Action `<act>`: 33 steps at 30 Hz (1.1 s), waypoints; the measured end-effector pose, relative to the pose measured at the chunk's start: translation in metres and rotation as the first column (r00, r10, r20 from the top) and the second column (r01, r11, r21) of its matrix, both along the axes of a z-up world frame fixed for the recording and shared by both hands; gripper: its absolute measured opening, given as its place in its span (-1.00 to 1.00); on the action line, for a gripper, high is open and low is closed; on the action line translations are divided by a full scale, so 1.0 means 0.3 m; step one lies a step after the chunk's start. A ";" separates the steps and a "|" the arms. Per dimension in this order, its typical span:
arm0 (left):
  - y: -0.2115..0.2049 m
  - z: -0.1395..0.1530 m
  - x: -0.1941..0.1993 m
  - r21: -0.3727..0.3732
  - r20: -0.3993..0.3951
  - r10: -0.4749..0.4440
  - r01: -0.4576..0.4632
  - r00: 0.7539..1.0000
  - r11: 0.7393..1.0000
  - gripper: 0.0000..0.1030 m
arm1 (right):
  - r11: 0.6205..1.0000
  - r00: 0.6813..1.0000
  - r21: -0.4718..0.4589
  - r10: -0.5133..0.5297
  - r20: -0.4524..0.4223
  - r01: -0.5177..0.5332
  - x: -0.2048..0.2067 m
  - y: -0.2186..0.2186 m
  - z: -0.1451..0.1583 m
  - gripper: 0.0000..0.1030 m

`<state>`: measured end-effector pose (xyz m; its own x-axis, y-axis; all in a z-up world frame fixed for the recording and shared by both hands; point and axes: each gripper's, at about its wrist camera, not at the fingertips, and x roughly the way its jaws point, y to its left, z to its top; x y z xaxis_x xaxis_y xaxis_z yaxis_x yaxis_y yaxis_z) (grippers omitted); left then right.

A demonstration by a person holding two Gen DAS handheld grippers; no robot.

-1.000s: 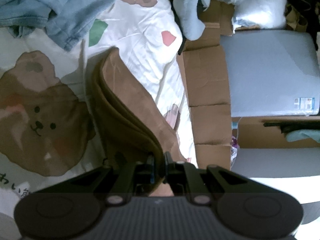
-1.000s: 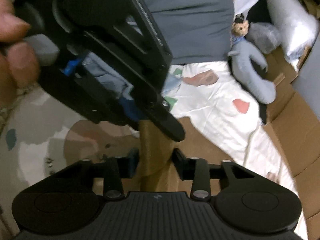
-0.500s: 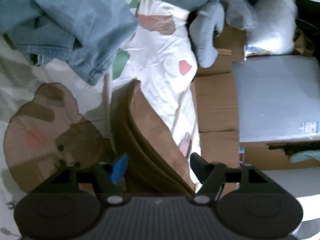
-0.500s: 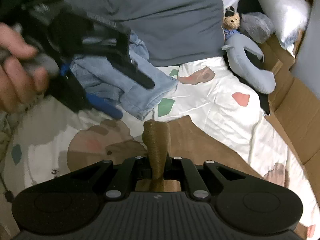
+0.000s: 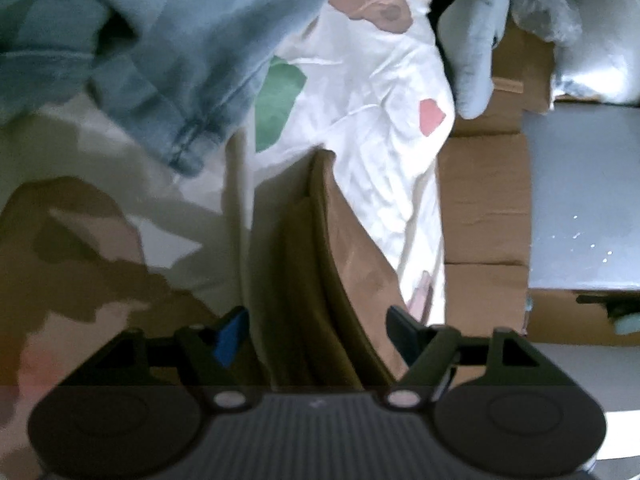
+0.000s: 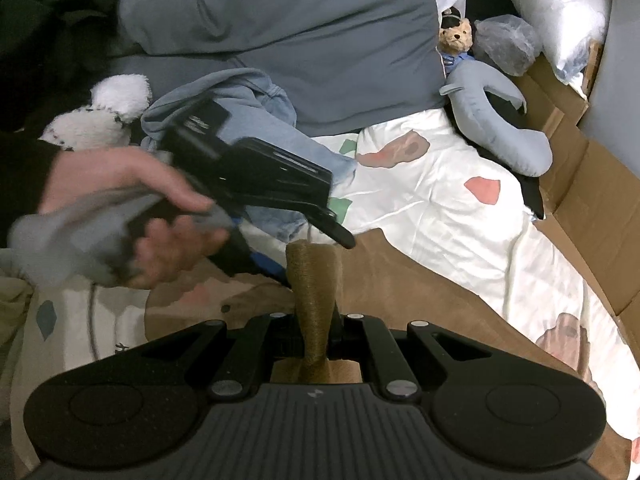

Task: Fold clothes
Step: 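Lift the pinched brown shirt corner up with both tools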

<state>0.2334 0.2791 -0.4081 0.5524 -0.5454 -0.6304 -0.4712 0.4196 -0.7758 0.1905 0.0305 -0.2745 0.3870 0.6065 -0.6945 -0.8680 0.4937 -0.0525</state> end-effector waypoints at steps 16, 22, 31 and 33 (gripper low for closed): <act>-0.010 -0.075 0.118 0.022 -0.022 -0.078 0.078 0.997 0.997 -0.69 | 1.000 0.999 0.029 0.001 -0.046 0.001 0.021 -0.040 0.000 -0.92; -0.045 0.001 0.127 0.080 0.008 -0.096 0.095 0.995 0.992 -0.78 | 0.999 0.998 0.037 0.024 -0.051 -0.022 0.038 -0.087 0.010 -0.93; -0.165 0.201 0.171 0.176 0.058 -0.116 0.104 0.992 0.979 -0.80 | 0.990 0.993 0.122 -0.064 -0.094 0.075 0.078 -0.226 0.078 -0.94; -0.212 0.253 0.186 0.200 0.072 -0.130 0.114 0.989 0.973 -0.80 | 0.986 0.992 0.139 -0.082 -0.097 0.095 0.076 -0.262 0.096 -0.94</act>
